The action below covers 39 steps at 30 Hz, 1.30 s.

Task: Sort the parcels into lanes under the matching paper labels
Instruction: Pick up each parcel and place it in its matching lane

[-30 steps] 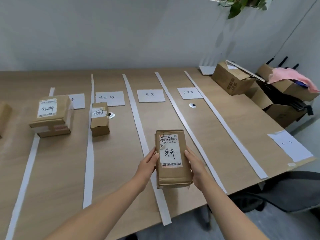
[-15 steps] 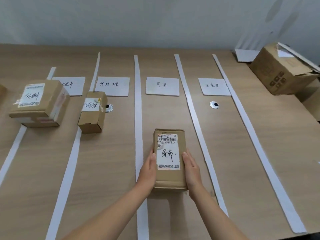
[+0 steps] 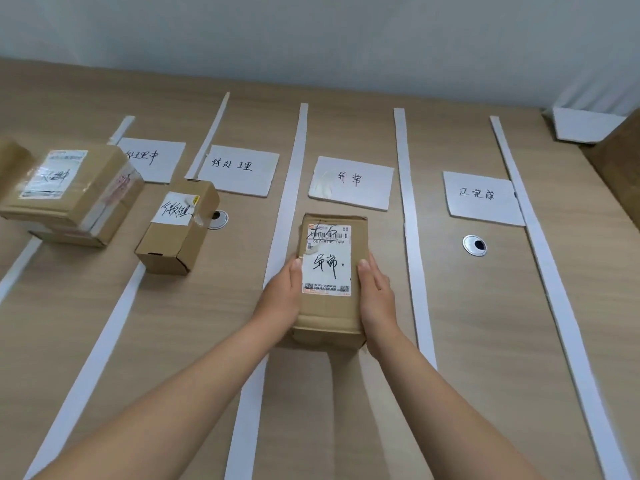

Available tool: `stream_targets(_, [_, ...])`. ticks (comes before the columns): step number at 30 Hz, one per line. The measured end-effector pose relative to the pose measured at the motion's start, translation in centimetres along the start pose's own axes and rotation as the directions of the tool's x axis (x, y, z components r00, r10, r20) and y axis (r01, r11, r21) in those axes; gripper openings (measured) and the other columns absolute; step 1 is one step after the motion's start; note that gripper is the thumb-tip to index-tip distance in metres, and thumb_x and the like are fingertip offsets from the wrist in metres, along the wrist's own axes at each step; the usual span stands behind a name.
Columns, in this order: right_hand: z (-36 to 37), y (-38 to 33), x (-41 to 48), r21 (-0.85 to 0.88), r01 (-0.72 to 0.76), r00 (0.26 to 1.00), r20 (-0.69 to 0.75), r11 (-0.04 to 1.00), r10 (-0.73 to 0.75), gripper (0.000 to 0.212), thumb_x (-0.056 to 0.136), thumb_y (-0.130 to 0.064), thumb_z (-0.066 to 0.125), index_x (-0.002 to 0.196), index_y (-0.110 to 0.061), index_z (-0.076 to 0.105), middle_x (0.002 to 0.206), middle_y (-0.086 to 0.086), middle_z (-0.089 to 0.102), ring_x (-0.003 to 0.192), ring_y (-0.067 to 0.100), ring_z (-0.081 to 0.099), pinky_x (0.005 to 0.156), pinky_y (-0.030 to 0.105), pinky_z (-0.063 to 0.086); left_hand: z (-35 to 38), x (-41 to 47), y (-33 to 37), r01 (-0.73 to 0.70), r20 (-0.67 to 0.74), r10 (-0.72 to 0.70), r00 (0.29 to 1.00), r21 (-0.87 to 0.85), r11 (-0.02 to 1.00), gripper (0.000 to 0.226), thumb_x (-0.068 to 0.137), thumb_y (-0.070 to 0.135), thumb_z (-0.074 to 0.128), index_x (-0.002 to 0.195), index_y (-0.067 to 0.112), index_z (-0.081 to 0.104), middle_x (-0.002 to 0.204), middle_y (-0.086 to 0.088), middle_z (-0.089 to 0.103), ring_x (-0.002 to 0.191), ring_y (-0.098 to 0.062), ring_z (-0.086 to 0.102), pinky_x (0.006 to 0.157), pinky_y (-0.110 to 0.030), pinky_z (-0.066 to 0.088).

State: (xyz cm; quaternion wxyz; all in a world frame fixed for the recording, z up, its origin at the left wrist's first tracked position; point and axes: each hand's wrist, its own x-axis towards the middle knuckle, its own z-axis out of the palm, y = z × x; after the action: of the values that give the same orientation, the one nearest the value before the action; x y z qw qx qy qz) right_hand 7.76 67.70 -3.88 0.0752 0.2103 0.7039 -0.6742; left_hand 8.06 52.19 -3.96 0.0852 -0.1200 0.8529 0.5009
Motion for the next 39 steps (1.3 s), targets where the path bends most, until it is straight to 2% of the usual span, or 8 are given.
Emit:
stream_targets(6, [2.2,-1.2,5.3,0.006,0.026,0.999,0.02,1.0,-0.026,0.05,0.097,-0.053,0.046,0.146,-0.04,0.046,0.137,-0.003,0.046,0.127,0.012,0.053,0.113,0.04,0.04,-1.1,5.1,1.0,-0.021,-0.026,0.023,0.999,0.084,0.996,0.044,0.107,0.037,0.017,0.125,0.029,0.056,0.113,0.008,0.064,0.102,-0.019,0.058,0.082,-0.031,0.042])
stream_targets(9, [3.1,-1.8,7.2,0.013,0.05,0.999,-0.005,0.999,-0.05,0.054,0.096,-0.055,0.047,0.147,-0.038,0.046,0.135,-0.003,0.048,0.12,0.011,0.057,0.111,0.042,0.043,-1.6,7.6,1.6,-0.023,-0.038,0.03,0.999,0.183,0.983,0.046,0.107,0.038,0.015,0.117,0.023,0.058,0.11,-0.001,0.064,0.104,-0.027,0.057,0.09,-0.039,0.046])
stream_targets(26, [4.6,-4.6,11.3,-0.041,0.023,1.0,0.003,0.999,-0.023,0.054,0.102,-0.047,0.044,0.153,-0.032,0.036,0.126,-0.006,0.033,0.114,0.01,0.045,0.115,0.035,0.034,-2.4,12.9,2.7,0.013,-0.089,0.016,0.996,0.314,0.949,0.052,0.107,0.04,0.012,0.125,0.02,0.057,0.122,-0.008,0.063,0.113,-0.03,0.055,0.099,-0.044,0.043])
stream_targets(31, [5.0,-5.8,11.0,-0.129,-0.027,1.0,0.005,0.991,0.028,0.055,0.102,-0.05,0.04,0.154,-0.032,0.035,0.145,0.001,0.032,0.125,0.019,0.045,0.115,0.039,0.034,-3.1,12.6,3.9,0.048,-0.069,-0.018,0.997,0.46,0.886,0.051,0.107,0.038,0.009,0.118,0.019,0.055,0.117,-0.007,0.061,0.114,-0.031,0.054,0.102,-0.048,0.039])
stream_targets(33, [5.2,-7.2,10.9,-0.206,-0.137,0.991,-0.019,0.969,0.136,0.06,0.095,-0.057,0.046,0.147,-0.027,0.045,0.148,0.002,0.037,0.13,0.029,0.046,0.113,0.048,0.038,-3.9,12.2,4.6,0.07,-0.031,-0.063,0.998,0.497,0.865,0.048,0.107,0.032,0.009,0.119,0.02,0.054,0.132,-0.007,0.057,0.131,-0.03,0.044,0.111,-0.054,0.029])
stream_targets(35, [5.0,-9.3,10.5,-0.333,-0.211,0.977,-0.101,0.919,0.187,0.056,0.09,-0.051,0.057,0.133,-0.016,0.053,0.142,0.005,0.043,0.128,0.031,0.043,0.107,0.042,0.04,-5.2,11.7,5.7,0.094,-0.037,-0.086,0.996,0.473,0.876,0.04,0.106,0.024,0.014,0.108,0.018,0.053,0.143,-0.005,0.049,0.149,-0.026,0.021,0.117,-0.06,0.011])
stream_targets(37, [4.3,-11.9,8.9,-0.491,-0.12,0.987,-0.15,0.863,0.051,0.047,0.095,-0.035,0.059,0.136,-0.014,0.049,0.143,0.008,0.039,0.134,0.03,0.035,0.108,0.04,0.038,-6.9,10.3,7.4,0.077,-0.079,-0.048,0.996,0.425,0.902,0.035,0.107,0.022,0.019,0.117,0.017,0.052,0.154,-0.007,0.037,0.153,-0.021,0.004,0.121,-0.054,0.0])
stream_targets(39, [4.2,-14.2,6.6,-0.584,0.065,0.987,-0.081,0.809,-0.138,0.047,0.097,-0.022,0.055,0.143,-0.017,0.045,0.146,0.007,0.037,0.136,0.027,0.034,0.111,0.041,0.037,-8.8,8.4,8.9,0.059,-0.141,0.01,0.99,0.48,0.875,0.04,0.106,0.021,0.024,0.141,0.015,0.043,0.163,-0.004,0.022,0.153,-0.02,-0.003,0.122,-0.047,-0.005])
